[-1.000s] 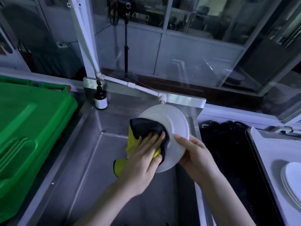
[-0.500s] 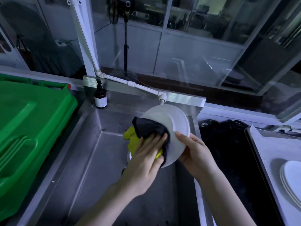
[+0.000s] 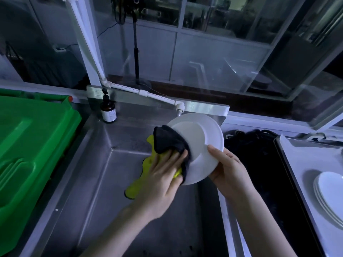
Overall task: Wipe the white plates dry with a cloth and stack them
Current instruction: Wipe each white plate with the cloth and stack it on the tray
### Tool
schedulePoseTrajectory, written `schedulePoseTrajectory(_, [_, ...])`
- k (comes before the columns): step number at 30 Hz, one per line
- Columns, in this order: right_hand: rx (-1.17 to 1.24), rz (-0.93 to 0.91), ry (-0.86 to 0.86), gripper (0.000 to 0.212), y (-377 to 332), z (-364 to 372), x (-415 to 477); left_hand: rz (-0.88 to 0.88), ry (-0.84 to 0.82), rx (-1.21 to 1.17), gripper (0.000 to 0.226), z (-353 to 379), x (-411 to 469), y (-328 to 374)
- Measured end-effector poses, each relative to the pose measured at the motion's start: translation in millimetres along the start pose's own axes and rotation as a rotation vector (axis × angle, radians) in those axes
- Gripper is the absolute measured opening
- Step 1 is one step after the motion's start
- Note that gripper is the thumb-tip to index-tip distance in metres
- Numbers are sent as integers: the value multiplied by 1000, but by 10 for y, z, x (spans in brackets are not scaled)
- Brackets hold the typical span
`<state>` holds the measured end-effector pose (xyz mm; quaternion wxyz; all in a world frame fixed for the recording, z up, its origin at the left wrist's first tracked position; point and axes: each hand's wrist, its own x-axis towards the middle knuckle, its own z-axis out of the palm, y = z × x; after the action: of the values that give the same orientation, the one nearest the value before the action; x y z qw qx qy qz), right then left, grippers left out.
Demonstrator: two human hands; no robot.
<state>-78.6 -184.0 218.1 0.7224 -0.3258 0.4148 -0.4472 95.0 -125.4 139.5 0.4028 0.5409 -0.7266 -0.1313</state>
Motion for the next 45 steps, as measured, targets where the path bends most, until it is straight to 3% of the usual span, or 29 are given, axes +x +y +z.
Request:
schedulePoseTrajectory(3, [-22, 10, -29, 26, 51, -4, -20, 32, -3, -47, 52, 78, 177, 141])
schedulePoseTrajectory(9, [-43, -12, -21, 20, 37, -97, -156, -194, 48, -35, 50, 73, 568, -37])
schedulePoseTrajectory(12, [-88, -36, -18, 13, -80, -276, -240, -374, 242, -137, 35, 94, 532, -90])
schedulePoseTrajectory(14, [-137, -60, -39, 17, -173, -415, -290, -504, 410, -189, 30, 95, 524, -79])
schedulePoseTrajectory(16, [-216, -101, -52, 23, -259, -528, -329, -576, 465, -165, 27, 60, 545, -29])
schedulePoseTrajectory(19, [-441, -245, -52, 24, -347, -651, -369, -717, 358, -168, 34, 38, 636, 94])
schedulePoseTrajectory(23, [-882, -502, -28, 22, -431, -826, -399, -990, 147, -725, 32, 47, 875, 428])
schedulePoseTrajectory(26, [-1193, -695, -12, 7, -510, -981, -495, -957, 50, -980, 45, 166, 968, 629])
schedulePoseTrajectory(28, [-1383, -809, -83, 28, -541, -1110, -588, -923, -17, -980, 57, 275, 1010, 780])
schedulePoseTrajectory(32, [-1650, -977, -81, 54, -587, -1515, -703, -884, 11, -815, 12, 595, 1094, 1067])
schedulePoseTrajectory(34, [-1736, -1005, -80, 61, -630, -1731, -755, -884, 47, -776, 10, 814, 1126, 1197])
schedulePoseTrajectory(37, [-1742, -929, -108, 49, -782, -2064, -805, -925, 63, -797, 11, 1126, 1190, 1437])
schedulePoseTrajectory(40, [-1573, -611, -103, 61, -1016, -2517, -902, -945, 36, -811, 5, 1437, 1241, 1634])
schedulePoseTrajectory(42, [-1346, -533, 103, 60, -1151, -2847, -994, -943, 17, -822, 4, 1648, 1278, 1733])
schedulePoseTrajectory(45, [-983, -497, 610, 33, -1249, -3351, -1063, -963, -36, -838, 5, 1991, 1344, 1909])
